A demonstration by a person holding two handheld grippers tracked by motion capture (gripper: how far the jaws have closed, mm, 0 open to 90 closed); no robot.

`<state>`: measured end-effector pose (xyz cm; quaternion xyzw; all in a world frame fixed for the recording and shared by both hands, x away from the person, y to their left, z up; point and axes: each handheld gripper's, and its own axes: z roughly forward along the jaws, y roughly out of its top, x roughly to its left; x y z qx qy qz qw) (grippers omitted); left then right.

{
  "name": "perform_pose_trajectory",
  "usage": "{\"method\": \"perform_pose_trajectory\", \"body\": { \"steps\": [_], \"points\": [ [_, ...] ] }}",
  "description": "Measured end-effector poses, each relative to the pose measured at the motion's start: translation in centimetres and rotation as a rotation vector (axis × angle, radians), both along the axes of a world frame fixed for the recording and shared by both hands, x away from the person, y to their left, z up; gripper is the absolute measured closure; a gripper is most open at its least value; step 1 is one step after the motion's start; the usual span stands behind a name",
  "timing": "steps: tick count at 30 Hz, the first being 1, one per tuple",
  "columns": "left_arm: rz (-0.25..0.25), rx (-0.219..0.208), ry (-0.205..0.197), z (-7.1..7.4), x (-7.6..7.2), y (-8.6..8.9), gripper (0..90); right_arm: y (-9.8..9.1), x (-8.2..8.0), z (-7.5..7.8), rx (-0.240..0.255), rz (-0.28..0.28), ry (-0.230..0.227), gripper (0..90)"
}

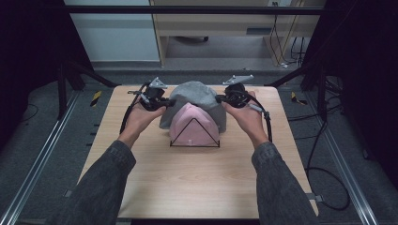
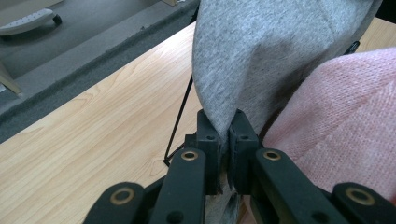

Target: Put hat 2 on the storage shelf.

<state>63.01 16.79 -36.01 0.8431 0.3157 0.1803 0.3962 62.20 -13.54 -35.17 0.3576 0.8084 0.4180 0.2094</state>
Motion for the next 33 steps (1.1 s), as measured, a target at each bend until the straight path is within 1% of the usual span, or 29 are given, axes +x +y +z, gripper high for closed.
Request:
{"method": "perform_pose_trajectory", "body": {
  "steps": [3, 7, 11, 15, 17, 18, 19, 22, 23, 25, 27, 30, 33],
  "points": [
    [0.006, 0.008, 0.001, -0.2, -0.1, 0.2, 85.2, 0.0, 0.0, -0.2, 0.000, -0.001, 0.001, 87.8],
    [0.011, -0.002, 0.004, -0.6, -0.2, 0.6, 85.1, 0.2, -0.2, -0.4, 0.008, 0.003, 0.004, 87.8],
    [0.011, 0.032, 0.010, -1.3, -0.5, 0.8, 85.1, 0.5, -0.6, -0.6, 0.010, 0.015, 0.008, 87.8],
    [0.015, 0.026, 0.018, -1.7, -0.6, 0.8, 84.8, 0.7, -0.9, -0.9, 0.007, 0.023, 0.007, 87.8],
    [0.015, 0.031, 0.033, -2.0, -0.6, 0.8, 83.5, 0.6, -1.1, -1.1, 0.005, 0.022, 0.013, 87.6],
    [0.014, 0.036, 0.036, -2.2, -0.6, 0.8, 83.4, 0.6, -1.1, -1.1, 0.006, 0.018, 0.023, 87.6],
    [0.015, 0.040, 0.037, -2.3, -0.6, 0.7, 83.3, 0.5, -1.1, -1.2, 0.002, 0.018, 0.021, 87.6],
    [0.022, 0.018, 0.043, -2.4, -0.6, 0.7, 82.6, 0.4, -1.1, -1.5, -0.001, 0.016, 0.027, 87.3],
    [0.022, 0.014, 0.044, -2.5, -0.6, 0.7, 81.7, 0.4, -1.1, -1.5, 0.005, 0.015, 0.032, 86.8],
    [0.024, 0.012, 0.049, -2.7, -0.6, 0.6, 81.0, 0.4, -1.1, -1.5, 0.005, 0.019, 0.032, 86.5],
    [0.021, 0.021, 0.057, -2.8, -0.6, 0.6, 79.4, 0.5, -1.1, -1.6, -0.003, 0.021, 0.032, 84.9],
    [0.029, 0.011, 0.054, -3.1, -0.7, 0.7, 77.4, 0.4, -1.1, -1.7, 0.002, 0.017, 0.031, 83.0],
    [0.036, 0.011, 0.049, -3.2, -0.8, 0.8, 72.4, 0.3, -1.2, -1.9, 0.004, 0.010, 0.032, 79.2]
  ]
}}
